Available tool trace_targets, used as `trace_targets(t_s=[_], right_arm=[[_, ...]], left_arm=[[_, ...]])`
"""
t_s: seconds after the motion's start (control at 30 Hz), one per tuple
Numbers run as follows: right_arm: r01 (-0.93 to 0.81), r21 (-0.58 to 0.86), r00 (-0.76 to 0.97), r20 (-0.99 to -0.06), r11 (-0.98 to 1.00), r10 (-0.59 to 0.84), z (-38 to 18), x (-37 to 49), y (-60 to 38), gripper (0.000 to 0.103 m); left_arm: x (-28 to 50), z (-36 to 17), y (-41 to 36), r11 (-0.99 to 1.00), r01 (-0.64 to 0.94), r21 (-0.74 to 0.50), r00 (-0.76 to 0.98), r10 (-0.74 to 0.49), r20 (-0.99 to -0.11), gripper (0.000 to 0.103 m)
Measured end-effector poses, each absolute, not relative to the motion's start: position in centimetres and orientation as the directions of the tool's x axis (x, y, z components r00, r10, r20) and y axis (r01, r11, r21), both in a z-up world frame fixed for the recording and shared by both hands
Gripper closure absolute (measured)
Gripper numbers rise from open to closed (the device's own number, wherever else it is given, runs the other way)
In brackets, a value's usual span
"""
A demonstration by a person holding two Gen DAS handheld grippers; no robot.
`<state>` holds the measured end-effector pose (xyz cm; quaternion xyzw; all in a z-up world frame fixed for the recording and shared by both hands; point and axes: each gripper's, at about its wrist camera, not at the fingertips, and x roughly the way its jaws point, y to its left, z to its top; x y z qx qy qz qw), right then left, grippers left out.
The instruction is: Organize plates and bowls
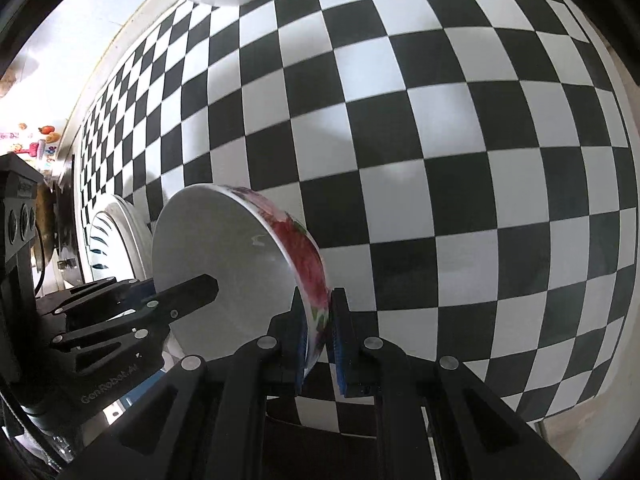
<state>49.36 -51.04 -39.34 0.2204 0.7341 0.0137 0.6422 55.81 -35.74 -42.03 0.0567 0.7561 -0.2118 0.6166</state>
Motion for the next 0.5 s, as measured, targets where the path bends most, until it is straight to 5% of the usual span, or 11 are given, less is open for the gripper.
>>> trace_targets(t_s=[0.5], right_arm=[[0.308,0.292,-0.115,-0.933,0.905,0.34,-41.3,49.8,-49.2,0.09]], left_arm=[[54.4,-43.5,-37.1,0.91,0.336,-0.244,-0.25,-0.163,-0.954,0.084]])
